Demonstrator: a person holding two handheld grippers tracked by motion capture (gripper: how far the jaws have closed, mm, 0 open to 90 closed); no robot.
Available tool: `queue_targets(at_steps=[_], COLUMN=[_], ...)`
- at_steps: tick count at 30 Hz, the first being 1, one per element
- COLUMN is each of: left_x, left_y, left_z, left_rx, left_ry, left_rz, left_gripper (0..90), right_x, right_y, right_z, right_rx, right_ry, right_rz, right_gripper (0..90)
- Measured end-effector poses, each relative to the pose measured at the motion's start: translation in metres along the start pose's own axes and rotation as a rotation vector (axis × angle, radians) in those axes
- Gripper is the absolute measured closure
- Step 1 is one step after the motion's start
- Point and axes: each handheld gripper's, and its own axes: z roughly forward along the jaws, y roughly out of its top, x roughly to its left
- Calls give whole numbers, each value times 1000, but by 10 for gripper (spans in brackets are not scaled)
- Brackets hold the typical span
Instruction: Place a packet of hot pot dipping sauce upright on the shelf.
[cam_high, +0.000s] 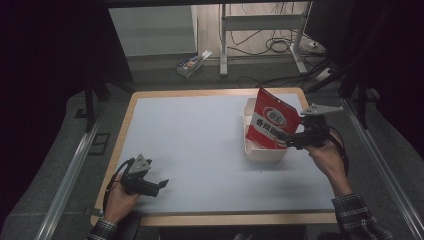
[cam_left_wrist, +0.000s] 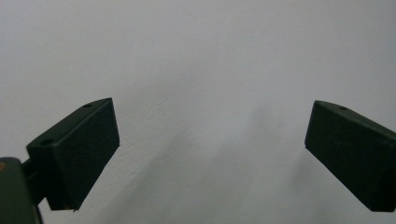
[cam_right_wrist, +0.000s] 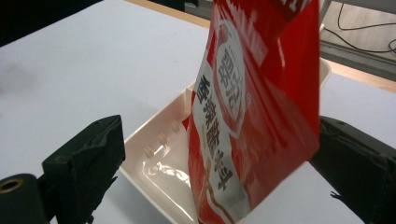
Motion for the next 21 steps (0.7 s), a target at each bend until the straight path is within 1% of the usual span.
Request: queue_targets(at_steps=[3, 8, 12, 21], left_x=[0, 0, 0, -1], left_y=[0, 0, 0, 0], left_z=[0, 0, 0, 1], left_rx=[2, 3, 5, 7], left_ry=[0, -1, 1, 0], left_rz=[0, 1, 4, 5], left_gripper=[32, 32, 32, 32], right_x=[1, 3, 6, 14], right_y=[-3, -7, -11, -22], right_z=[-3, -7, -12, -17], right_rx=[5, 6, 3, 19], right_ry=[-3, -5, -8, -18], right_rz=[-6, -2, -3, -14], right_gripper=[46, 46, 43, 42])
